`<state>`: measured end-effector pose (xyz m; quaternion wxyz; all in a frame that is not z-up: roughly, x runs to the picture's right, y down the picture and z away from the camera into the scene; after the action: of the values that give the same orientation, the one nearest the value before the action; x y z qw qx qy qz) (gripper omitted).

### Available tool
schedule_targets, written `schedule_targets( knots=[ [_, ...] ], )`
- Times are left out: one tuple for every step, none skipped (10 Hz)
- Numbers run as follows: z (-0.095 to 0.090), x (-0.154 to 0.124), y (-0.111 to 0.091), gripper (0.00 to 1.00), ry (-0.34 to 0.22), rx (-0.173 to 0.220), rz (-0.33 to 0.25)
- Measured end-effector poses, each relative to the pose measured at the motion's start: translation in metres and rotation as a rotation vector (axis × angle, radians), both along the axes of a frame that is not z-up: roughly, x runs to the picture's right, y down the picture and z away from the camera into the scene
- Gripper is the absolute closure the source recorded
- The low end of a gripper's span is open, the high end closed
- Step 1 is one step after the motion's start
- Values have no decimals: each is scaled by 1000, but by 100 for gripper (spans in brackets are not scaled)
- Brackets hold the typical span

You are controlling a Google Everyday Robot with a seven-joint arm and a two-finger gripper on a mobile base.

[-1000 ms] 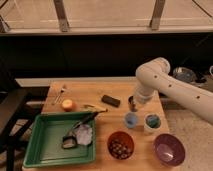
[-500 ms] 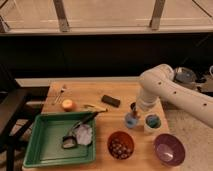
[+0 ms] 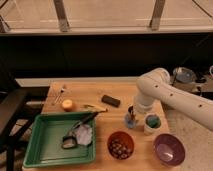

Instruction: Stack cups into tray

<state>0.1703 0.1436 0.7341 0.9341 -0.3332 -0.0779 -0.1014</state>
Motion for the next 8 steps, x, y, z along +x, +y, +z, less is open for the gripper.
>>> schedule_targets(
  knots=[
    [2,0,2,100,-1,-9,5],
    [3,0,4,100,-3,-14,7],
    [5,-2,8,99,-6,-23,6],
    [8,-5,11,94,-9,-32,4],
    [10,-7,15,84,-12,-40,3],
    [12,-7,19,74,-13,-46,1],
    [13,-8,22,64,-14,-52,0],
    [14,-9,23,58,-14,-54,0]
  ],
)
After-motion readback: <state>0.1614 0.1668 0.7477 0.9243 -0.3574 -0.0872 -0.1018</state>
